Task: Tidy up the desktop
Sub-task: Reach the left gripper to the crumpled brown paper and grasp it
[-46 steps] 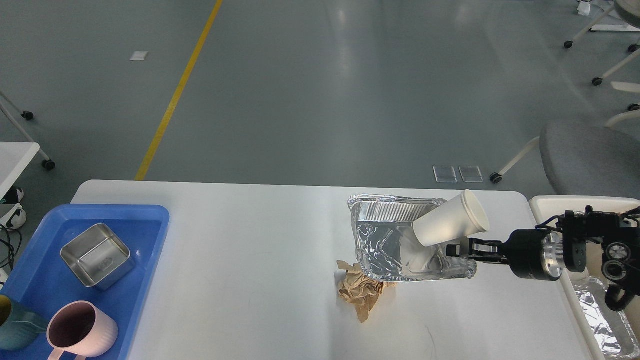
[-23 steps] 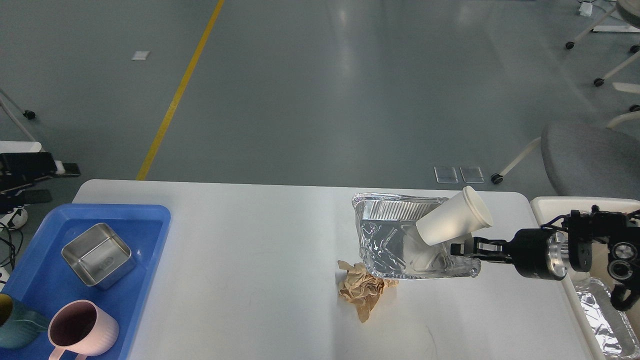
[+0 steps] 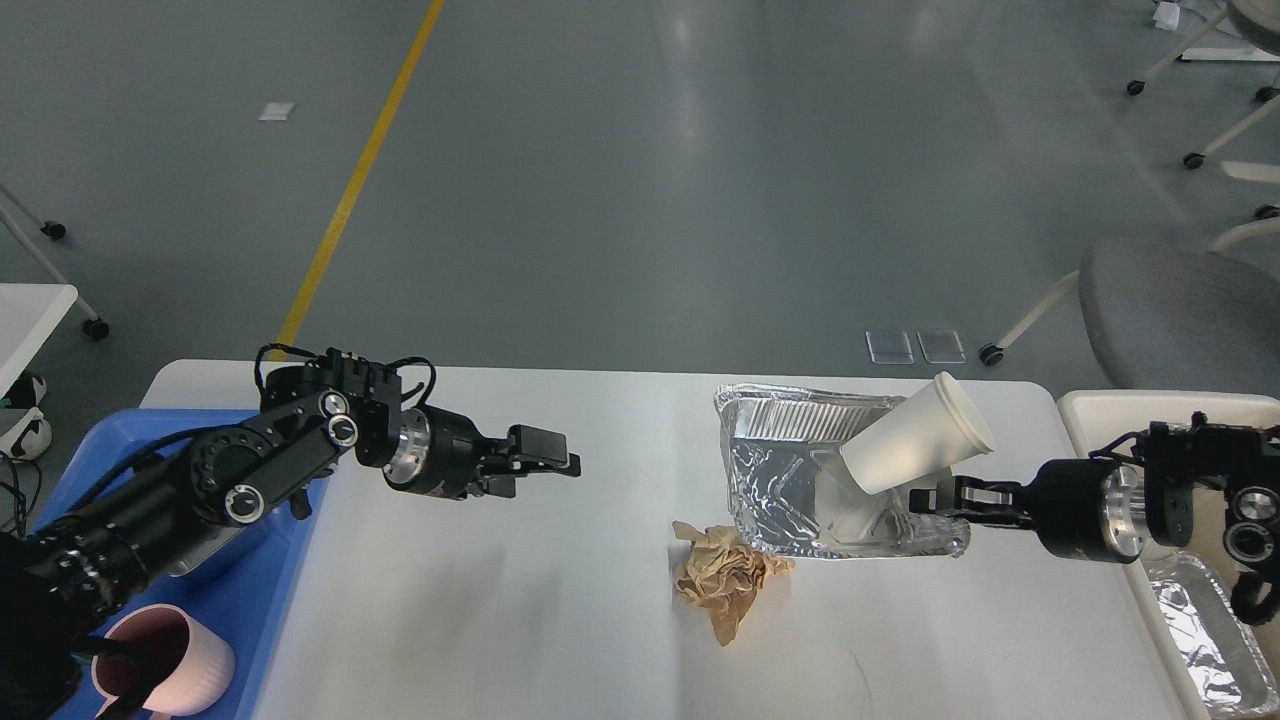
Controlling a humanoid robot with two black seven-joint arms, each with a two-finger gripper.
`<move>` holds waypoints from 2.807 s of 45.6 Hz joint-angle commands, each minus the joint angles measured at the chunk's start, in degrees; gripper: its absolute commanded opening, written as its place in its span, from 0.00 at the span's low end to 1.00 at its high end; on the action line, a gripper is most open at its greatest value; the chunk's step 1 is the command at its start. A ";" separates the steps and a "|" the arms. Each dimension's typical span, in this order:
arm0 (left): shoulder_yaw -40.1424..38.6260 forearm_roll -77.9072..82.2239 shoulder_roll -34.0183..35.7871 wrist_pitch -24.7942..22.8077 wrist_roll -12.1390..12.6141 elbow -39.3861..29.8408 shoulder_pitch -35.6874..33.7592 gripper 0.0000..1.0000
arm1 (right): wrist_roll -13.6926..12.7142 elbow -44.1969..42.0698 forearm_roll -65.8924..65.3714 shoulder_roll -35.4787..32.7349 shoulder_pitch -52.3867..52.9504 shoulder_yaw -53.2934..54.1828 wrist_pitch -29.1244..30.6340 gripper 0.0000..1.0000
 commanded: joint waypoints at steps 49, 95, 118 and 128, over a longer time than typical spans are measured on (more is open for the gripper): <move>15.07 -0.96 -21.78 17.12 -10.62 15.25 0.69 0.99 | 0.20 0.43 0.00 -4.28 -0.14 0.52 0.08 0.00; 23.77 -0.96 -21.86 19.94 -10.44 16.30 2.27 0.34 | 0.11 1.48 0.00 -4.28 -0.66 0.52 -0.01 0.00; 24.03 -0.96 -21.95 20.02 -8.07 16.21 2.01 0.00 | 0.11 1.66 0.00 -4.28 -1.01 0.52 -0.10 0.00; 23.33 -1.48 -21.16 18.53 -8.42 14.29 0.43 0.00 | 0.20 1.57 0.00 -4.54 -1.01 0.52 -0.10 0.00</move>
